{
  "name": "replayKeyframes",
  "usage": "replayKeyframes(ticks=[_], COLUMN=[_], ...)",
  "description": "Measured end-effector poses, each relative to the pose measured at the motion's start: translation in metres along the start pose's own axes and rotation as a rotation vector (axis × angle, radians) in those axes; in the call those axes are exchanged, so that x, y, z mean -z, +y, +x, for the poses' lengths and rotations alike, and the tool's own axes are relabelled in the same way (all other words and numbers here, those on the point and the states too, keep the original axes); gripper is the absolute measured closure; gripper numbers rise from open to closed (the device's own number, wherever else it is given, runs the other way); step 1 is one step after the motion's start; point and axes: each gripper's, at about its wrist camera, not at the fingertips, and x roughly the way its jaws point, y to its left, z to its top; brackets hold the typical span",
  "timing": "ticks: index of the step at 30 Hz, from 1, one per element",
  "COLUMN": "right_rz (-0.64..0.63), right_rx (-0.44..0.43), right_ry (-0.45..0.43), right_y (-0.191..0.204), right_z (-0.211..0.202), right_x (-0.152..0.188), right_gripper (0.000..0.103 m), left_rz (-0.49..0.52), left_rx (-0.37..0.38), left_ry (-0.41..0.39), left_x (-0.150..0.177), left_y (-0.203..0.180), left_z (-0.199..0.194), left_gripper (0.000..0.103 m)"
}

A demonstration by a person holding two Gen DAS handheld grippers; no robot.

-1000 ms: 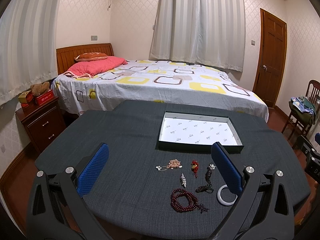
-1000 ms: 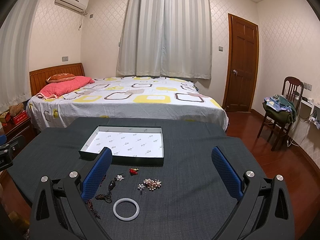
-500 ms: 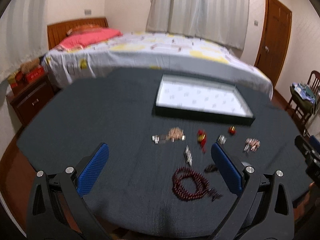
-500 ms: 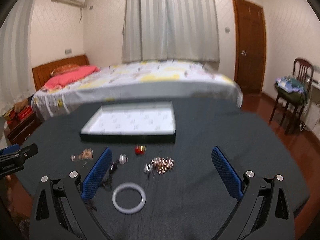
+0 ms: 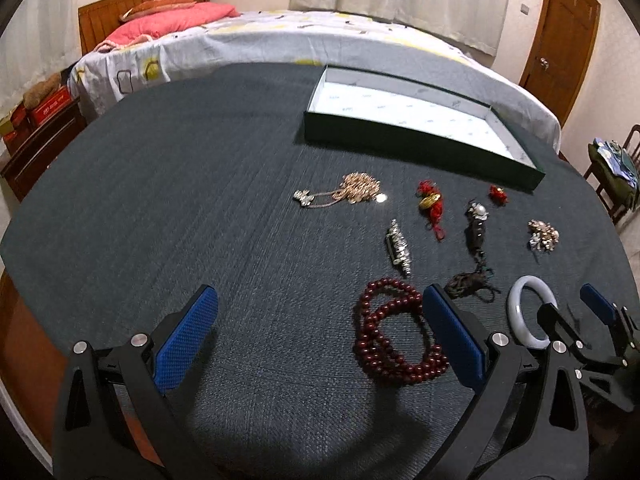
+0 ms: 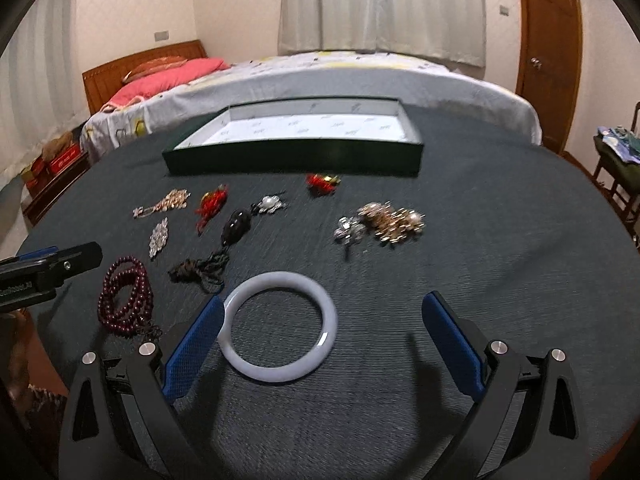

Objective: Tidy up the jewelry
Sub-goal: 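Move the right gripper over the white jade bangle and grasp it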

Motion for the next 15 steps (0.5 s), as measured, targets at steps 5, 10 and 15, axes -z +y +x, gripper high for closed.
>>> replayKeyframes(ticks=[5, 10, 15], right_rz=[-0.021, -0.051, -0.063], right_rx=[-0.019, -0.022, -0.012], right_ry=[0.021, 0.052, 0.072], right_y=[0.007, 0.014, 0.017], right_z=[0.011, 0.018, 0.024], right_x=[0.0, -0.001, 0.001], right_gripper=[0.007, 0.014, 0.032], left_rz=[-0.001, 0.003, 0.004], left_rx=[-0.005, -0.002, -0.001], left_ry=[0.018, 0.033, 0.039], left_x=[0.001, 0.003, 0.002], left_y=[0.0, -0.001, -0.003], left_z=[0.006, 0.011, 0.014], left_gripper=[0.003, 0.003, 0.003])
